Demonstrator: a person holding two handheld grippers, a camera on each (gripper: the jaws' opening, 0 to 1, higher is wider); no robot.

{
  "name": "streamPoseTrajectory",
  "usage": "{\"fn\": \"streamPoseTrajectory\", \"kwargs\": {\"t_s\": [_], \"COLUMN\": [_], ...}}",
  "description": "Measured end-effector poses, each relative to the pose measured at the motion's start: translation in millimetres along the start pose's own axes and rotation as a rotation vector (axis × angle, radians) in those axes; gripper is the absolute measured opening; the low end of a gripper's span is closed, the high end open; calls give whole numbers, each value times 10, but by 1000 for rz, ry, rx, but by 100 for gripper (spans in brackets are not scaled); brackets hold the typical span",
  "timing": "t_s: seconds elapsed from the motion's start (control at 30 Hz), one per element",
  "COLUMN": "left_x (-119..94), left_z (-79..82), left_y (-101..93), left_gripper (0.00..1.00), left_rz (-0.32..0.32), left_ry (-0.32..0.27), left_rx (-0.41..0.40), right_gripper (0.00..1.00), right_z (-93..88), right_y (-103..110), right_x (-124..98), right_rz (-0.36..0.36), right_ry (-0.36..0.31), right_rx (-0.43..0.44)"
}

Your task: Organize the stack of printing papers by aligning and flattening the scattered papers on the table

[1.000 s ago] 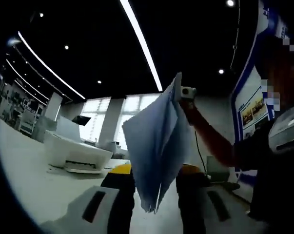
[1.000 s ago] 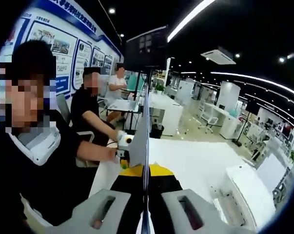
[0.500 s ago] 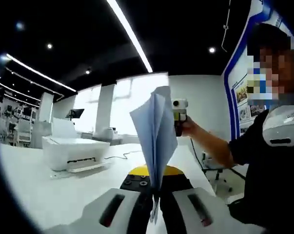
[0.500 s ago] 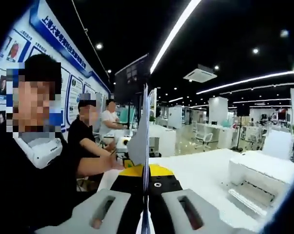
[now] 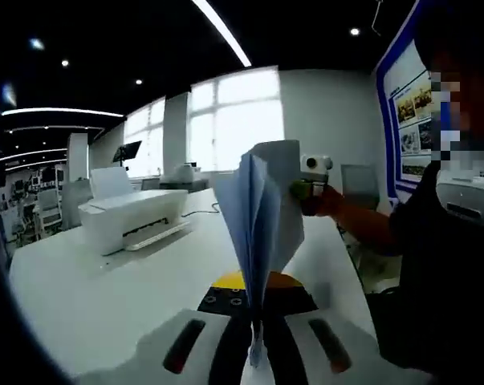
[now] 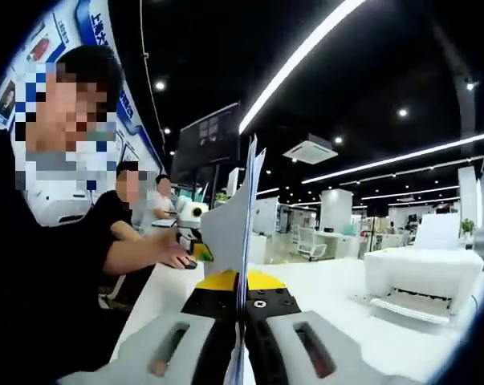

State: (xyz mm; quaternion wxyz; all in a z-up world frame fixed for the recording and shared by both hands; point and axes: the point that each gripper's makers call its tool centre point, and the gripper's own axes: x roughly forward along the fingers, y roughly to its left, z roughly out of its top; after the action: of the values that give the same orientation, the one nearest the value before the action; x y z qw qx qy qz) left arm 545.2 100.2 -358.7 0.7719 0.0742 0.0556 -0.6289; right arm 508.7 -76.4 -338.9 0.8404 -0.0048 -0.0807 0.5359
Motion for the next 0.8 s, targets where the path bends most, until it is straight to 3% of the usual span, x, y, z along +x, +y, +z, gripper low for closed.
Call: {"fn": "streamPoseTrajectory", "kwargs": {"t_s": [0.27,0.3,0.33,0.4,0.47,0.6,0.73,0.8], "left_x": [13,12,15,4,-15,-1,8,16], "left_z": [-139,-163,-133,-109,-89,-124,-139,-132], "left_y": [0,-1,24,-12,36,63,17,4], "left_gripper": [7,7,9,15,17,16,7,7], "left_rz": [-7,-10,-3,-29,-23,-18,-50,-56], "left_ry": [83,83,51,16,-8,3,2,-4], "left_rx": [19,27,56,-20,-34,-26,-13,-13], "right_gripper": [0,0,8,16,12,11,0,0], "right_z": [-272,-318,-343,-340,-344,-315,-313,-306], "right_y": [-18,-21,-29,-58,-85,-126,-93,-94], "right_x": [-7,-8,-2,-3,-18,-41,-29,-27], "right_rz": [-17,-17,-22,-40,-50,-58,-35,-45], "right_ry": [-27,-9,0,-11,-9,-25,-26,-21], "right_rx": [53,59,64,67,77,83,68,58]}}
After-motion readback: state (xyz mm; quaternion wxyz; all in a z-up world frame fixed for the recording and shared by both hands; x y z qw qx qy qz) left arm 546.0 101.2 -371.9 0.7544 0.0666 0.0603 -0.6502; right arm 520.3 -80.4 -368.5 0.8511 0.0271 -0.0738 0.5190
